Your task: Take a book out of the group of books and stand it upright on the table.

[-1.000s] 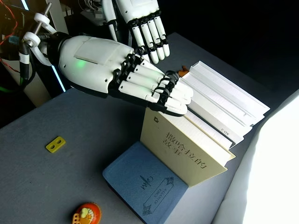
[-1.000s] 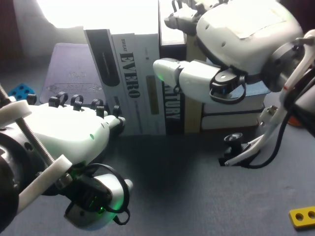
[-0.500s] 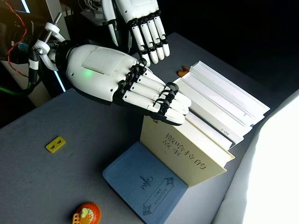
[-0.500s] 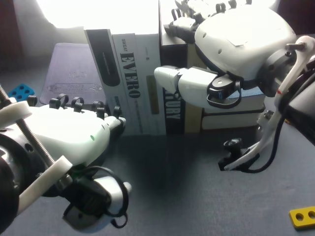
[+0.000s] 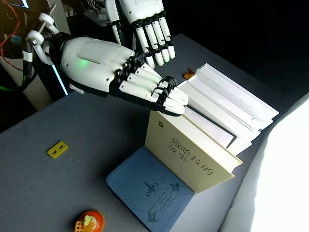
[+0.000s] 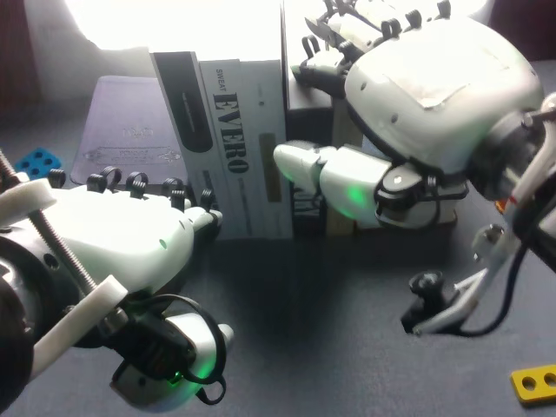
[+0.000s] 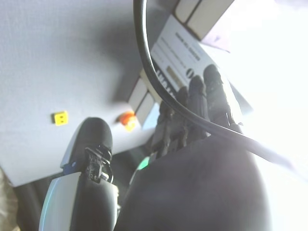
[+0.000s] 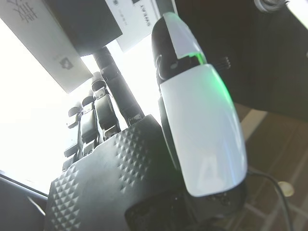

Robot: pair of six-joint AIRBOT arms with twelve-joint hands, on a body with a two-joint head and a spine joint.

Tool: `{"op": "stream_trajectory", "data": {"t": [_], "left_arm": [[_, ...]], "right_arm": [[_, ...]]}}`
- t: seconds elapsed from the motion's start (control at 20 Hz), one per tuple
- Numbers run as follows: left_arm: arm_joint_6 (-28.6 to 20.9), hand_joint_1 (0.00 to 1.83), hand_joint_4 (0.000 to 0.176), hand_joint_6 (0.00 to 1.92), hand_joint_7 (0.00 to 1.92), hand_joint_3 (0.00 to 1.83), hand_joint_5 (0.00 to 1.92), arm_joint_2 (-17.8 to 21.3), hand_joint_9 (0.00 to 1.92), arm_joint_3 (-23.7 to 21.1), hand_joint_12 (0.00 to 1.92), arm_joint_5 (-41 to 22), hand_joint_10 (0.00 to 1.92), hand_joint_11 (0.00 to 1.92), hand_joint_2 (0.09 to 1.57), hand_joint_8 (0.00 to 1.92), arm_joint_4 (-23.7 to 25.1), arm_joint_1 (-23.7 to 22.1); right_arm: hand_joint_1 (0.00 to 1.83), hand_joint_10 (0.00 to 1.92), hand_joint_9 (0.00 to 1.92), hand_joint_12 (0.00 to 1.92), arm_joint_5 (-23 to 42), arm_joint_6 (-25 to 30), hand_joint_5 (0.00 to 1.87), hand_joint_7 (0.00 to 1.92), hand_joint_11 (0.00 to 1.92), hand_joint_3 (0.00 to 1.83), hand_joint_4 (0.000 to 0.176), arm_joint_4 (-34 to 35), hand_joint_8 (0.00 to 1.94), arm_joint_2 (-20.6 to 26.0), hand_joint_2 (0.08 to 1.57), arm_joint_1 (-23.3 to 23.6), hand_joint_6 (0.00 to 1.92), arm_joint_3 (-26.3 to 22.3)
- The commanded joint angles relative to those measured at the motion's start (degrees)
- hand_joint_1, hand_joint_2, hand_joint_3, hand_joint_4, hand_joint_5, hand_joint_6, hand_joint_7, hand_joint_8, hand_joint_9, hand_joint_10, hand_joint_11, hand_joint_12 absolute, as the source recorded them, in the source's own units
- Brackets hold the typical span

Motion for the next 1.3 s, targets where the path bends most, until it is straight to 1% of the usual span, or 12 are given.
{"op": "stream_trajectory", "data": {"t": [0.0,0.1,0.2,0.25,0.4,0.5,0.55,0.6,0.7,0.95,1.05,1.25], "left_arm": [[0.18,0.34,0.012,0.00,0.02,0.00,0.05,-0.20,0.01,-0.04,0.11,1.07,0.00,0.00,1.42,0.00,4.22,-0.62],[0.18,0.34,0.012,0.00,0.02,0.00,0.05,-0.21,0.01,-0.03,0.11,1.07,0.00,0.00,1.42,0.00,4.24,-0.64],[0.18,0.35,0.010,0.01,0.05,0.00,0.07,-0.21,0.03,-0.06,0.16,1.07,0.01,0.00,1.41,0.01,4.24,-0.63],[0.18,0.36,0.012,0.00,0.03,0.00,0.05,-0.21,0.02,-0.09,0.14,1.07,0.00,0.00,1.41,0.00,4.22,-0.64],[0.18,0.39,0.009,0.01,0.05,0.00,0.09,-0.22,0.03,-0.05,0.16,1.06,0.00,0.00,1.40,0.00,3.91,-0.71],[0.18,0.39,0.016,0.00,0.04,0.00,0.06,-0.23,0.03,-0.24,0.14,1.06,0.00,0.00,1.40,0.00,3.94,-0.72],[0.18,0.38,0.013,0.01,0.05,0.00,0.07,-0.23,0.04,-0.36,0.16,1.06,0.00,0.00,1.40,0.00,3.94,-0.76],[0.18,0.40,0.014,0.01,0.04,0.00,0.08,-0.23,0.03,-0.38,0.12,1.06,0.00,0.00,1.40,0.00,3.94,-0.80],[0.18,0.39,0.009,0.00,0.05,0.00,0.08,-0.23,0.03,-0.23,0.10,1.04,0.00,0.00,1.41,0.00,3.94,-0.85],[0.18,0.40,0.012,0.00,0.05,0.00,0.10,-0.23,0.02,-0.20,0.09,1.04,0.00,0.00,1.41,0.00,4.20,-0.85],[0.18,0.36,0.011,0.00,0.04,0.00,0.07,-0.23,0.02,-0.20,0.10,1.04,0.00,0.00,1.41,0.00,4.24,-0.85],[0.18,0.37,0.006,0.00,0.05,0.00,0.07,-0.23,0.02,-0.20,0.10,1.03,0.00,0.00,1.41,0.00,4.25,-0.91]], "right_arm": [[0.11,0.00,0.00,0.00,1.78,-0.54,0.70,0.06,0.00,0.00,0.000,-1.54,0.01,0.34,1.25,-0.19,0.17,-0.50],[0.11,0.00,0.00,0.00,1.78,-1.52,0.70,0.07,0.00,0.00,0.000,-0.29,0.01,0.96,1.25,-0.25,0.17,-1.98],[0.10,0.00,0.00,0.00,1.78,-3.21,0.72,0.06,0.00,0.00,0.000,2.06,0.01,1.61,1.26,-0.22,0.17,-3.53],[0.14,0.00,0.00,0.00,1.79,-3.68,0.76,0.10,0.00,0.00,0.000,2.52,0.02,1.95,1.25,-0.33,0.18,-4.47],[0.14,0.00,0.00,0.00,1.73,-4.22,0.77,0.11,0.00,0.00,0.000,2.52,0.02,2.91,1.25,-0.61,0.18,-6.53],[0.12,0.00,0.00,0.00,1.85,-5.72,0.75,0.09,0.00,0.00,0.000,2.52,0.01,3.84,1.26,-1.23,0.16,-8.73],[0.11,0.00,0.00,0.00,2.27,-6.46,0.74,0.08,0.00,0.00,0.000,2.52,0.00,4.16,1.26,-1.65,0.15,-9.66],[0.12,0.00,0.00,0.00,2.35,-7.04,0.75,0.10,0.00,0.00,0.000,2.52,0.01,4.33,1.26,-2.02,0.15,-10.31],[0.11,0.00,0.00,0.00,2.35,-7.67,0.75,0.10,0.00,0.00,0.000,2.52,0.00,4.41,1.26,-2.63,0.14,-11.06],[0.10,0.00,0.00,0.00,2.25,-9.00,0.74,0.10,0.00,0.00,0.000,2.71,0.00,5.00,1.26,-4.09,0.13,-12.98],[0.09,0.00,0.00,0.00,2.22,-9.88,0.74,0.07,0.00,0.00,0.000,3.04,0.00,5.13,1.27,-4.63,0.12,-13.80],[0.07,0.00,0.00,0.00,1.29,-11.88,0.73,0.10,0.00,0.00,0.000,6.88,0.01,5.30,1.26,-4.83,0.11,-14.33]]}}
